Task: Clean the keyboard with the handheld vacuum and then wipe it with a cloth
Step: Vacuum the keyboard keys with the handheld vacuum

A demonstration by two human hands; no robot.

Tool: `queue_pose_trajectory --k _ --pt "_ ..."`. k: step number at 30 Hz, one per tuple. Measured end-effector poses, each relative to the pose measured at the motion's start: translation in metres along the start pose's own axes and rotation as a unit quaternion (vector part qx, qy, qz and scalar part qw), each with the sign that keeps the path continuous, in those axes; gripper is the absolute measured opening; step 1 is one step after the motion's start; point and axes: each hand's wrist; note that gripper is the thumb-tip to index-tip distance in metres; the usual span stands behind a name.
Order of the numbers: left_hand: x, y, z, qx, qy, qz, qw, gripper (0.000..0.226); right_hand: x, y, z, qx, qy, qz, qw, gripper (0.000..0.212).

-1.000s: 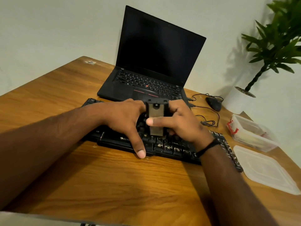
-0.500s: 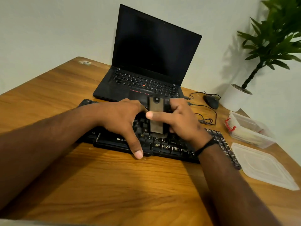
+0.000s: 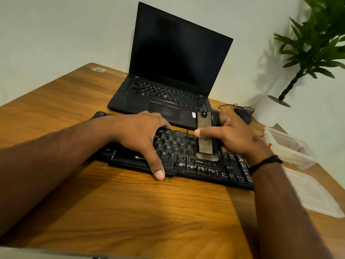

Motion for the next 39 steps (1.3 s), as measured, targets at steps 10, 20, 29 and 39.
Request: queue_pose_trajectory --k 10,20,29,39 --pt "-0.001 -0.001 0.000 -0.001 -0.005 -0.002 1.000 0.133 0.006 -0.002 0.000 -0.075 0.004 -0.087 0.993 0.023" --pt "0.003 0.000 0.003 -0.003 -0.009 0.000 1.000 0.131 0.005 -0.022 0.010 -0.082 0.099 -0.073 0.989 0.052" --pt "-0.002 0.000 0.000 -0.001 0.001 0.000 1.000 0.132 0.004 -0.002 -0.003 -0.115 0.073 -0.121 0.983 0.040" --pt "-0.005 0.000 -0.003 -0.001 -0.002 -0.001 1.000 0.127 0.025 -0.015 -0.006 -0.102 0.068 -0.317 0.941 0.048"
Point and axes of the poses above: each hand's wrist, its own z-axis towards the middle knuckle, its own y-axis out of the back of the hand, x = y × z, and after that the axes turned 11 degrees about x, right-handed
